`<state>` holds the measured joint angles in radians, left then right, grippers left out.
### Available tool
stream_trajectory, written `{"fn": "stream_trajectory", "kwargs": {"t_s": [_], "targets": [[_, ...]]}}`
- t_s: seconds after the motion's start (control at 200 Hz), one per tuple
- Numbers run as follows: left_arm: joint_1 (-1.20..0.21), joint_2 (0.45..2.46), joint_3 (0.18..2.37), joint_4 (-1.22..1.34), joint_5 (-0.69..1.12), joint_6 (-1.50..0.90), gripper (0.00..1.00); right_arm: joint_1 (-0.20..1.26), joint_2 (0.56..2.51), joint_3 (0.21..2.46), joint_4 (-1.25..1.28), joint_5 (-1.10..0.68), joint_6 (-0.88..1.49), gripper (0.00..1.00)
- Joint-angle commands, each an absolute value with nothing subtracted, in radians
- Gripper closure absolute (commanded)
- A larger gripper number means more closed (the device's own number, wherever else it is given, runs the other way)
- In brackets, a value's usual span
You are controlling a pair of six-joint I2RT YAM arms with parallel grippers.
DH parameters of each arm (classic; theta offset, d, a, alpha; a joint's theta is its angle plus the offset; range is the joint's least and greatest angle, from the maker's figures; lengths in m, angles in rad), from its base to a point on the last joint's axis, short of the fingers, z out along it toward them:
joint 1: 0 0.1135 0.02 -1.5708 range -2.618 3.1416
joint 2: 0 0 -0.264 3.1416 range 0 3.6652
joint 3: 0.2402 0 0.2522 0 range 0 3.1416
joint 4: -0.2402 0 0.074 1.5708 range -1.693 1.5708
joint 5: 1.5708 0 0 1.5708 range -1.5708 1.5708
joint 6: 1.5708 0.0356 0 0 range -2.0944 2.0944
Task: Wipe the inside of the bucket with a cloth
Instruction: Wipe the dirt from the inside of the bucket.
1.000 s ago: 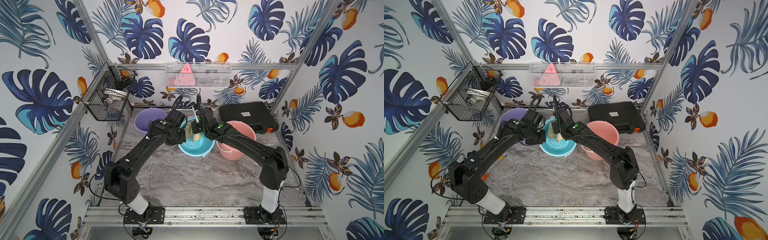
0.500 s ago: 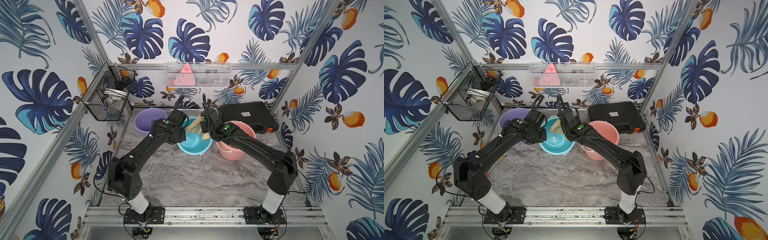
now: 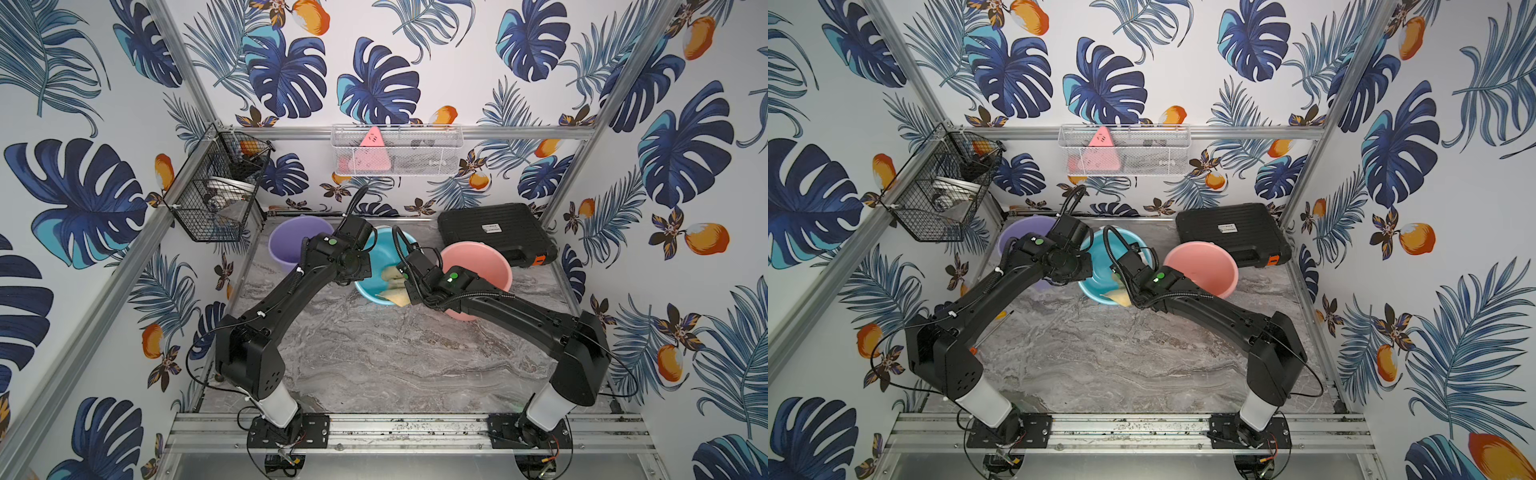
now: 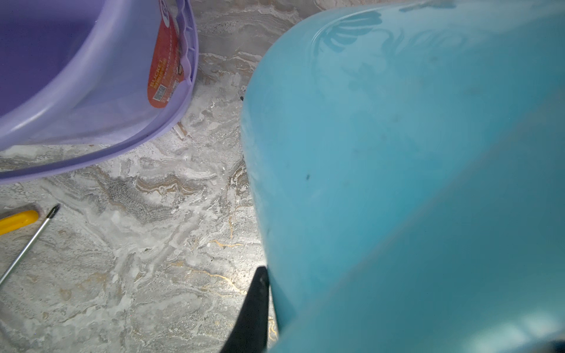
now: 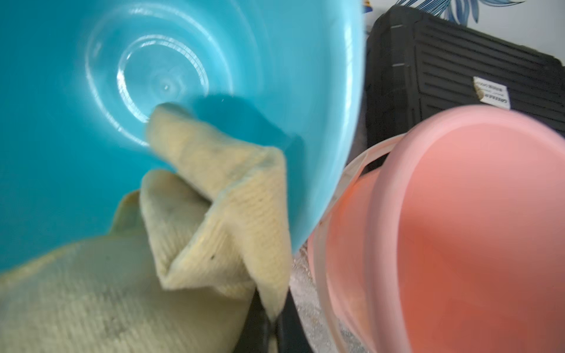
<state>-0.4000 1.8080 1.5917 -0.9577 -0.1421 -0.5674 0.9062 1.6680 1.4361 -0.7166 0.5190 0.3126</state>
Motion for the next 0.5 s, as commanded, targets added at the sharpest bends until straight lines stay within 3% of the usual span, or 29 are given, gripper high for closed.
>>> {"fn": "stream_trajectory", "kwargs": {"t_s": [0.0,0.235,0.495], "targets": [[-0.389,1.815,1.607,-0.901,-0.135,-0.586,1.00,0.937,1.621,1.393,-0.808,0.468,0.413,1.00],[-0.370,1.826,1.622,-0.900,-0.117,-0.580,1.00,0.986,1.467,1.231,-0.904,0.439,0.488,1.00],[-0.369,1.819,1.620,-0.885,-0.073,-0.584,1.00,1.003,1.115,1.203,-0.879,0.426,0.493,1.00]]}}
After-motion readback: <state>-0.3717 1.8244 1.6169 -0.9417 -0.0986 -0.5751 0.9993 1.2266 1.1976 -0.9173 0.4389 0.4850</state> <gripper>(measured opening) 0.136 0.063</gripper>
